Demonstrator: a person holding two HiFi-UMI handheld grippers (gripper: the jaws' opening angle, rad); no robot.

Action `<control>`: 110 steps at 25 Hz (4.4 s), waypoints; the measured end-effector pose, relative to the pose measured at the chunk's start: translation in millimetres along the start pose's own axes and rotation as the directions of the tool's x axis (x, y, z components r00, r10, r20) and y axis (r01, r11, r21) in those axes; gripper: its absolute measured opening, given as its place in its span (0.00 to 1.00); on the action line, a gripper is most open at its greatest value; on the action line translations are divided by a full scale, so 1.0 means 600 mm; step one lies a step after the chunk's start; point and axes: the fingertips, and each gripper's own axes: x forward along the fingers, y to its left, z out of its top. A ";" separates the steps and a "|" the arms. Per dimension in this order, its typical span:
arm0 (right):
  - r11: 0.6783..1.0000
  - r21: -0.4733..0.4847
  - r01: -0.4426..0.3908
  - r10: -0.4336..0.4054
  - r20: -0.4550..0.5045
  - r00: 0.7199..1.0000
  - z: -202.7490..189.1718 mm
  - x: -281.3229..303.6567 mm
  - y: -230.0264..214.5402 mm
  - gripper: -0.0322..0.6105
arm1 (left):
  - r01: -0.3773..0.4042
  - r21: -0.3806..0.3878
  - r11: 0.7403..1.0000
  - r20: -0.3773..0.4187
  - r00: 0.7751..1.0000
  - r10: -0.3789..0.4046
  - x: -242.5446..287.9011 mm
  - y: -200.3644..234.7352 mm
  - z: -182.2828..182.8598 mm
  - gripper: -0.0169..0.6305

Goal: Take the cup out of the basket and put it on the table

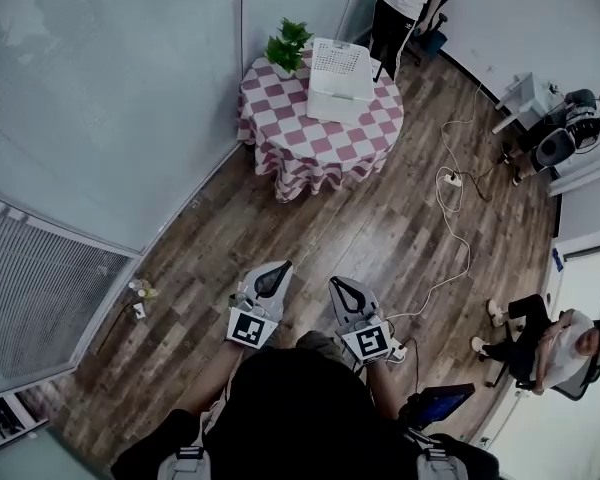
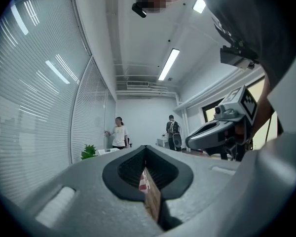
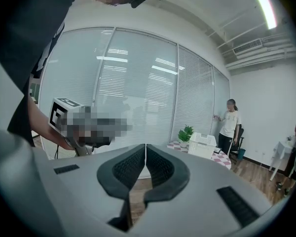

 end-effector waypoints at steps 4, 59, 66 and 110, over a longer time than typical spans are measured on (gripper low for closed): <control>1.000 -0.001 0.016 -0.016 -0.001 1.000 0.003 0.020 -0.002 0.07 | -0.003 0.014 1.000 0.002 1.000 0.003 0.000 0.028 -0.003 0.03; 0.999 0.041 -0.023 0.021 0.056 0.998 -0.032 0.353 -0.575 0.07 | 0.144 -0.006 0.990 -0.183 0.973 -0.143 0.618 0.147 -0.088 0.04; 0.997 0.020 -0.076 0.076 0.022 0.997 -0.055 0.427 -0.667 0.07 | 0.057 0.034 0.998 -0.212 0.976 -0.049 0.684 0.198 -0.108 0.04; 0.859 0.090 -0.504 0.340 -0.836 0.431 -0.288 1.019 -0.831 0.45 | -0.243 -0.077 0.967 -0.289 0.933 0.212 0.720 0.627 -0.225 0.04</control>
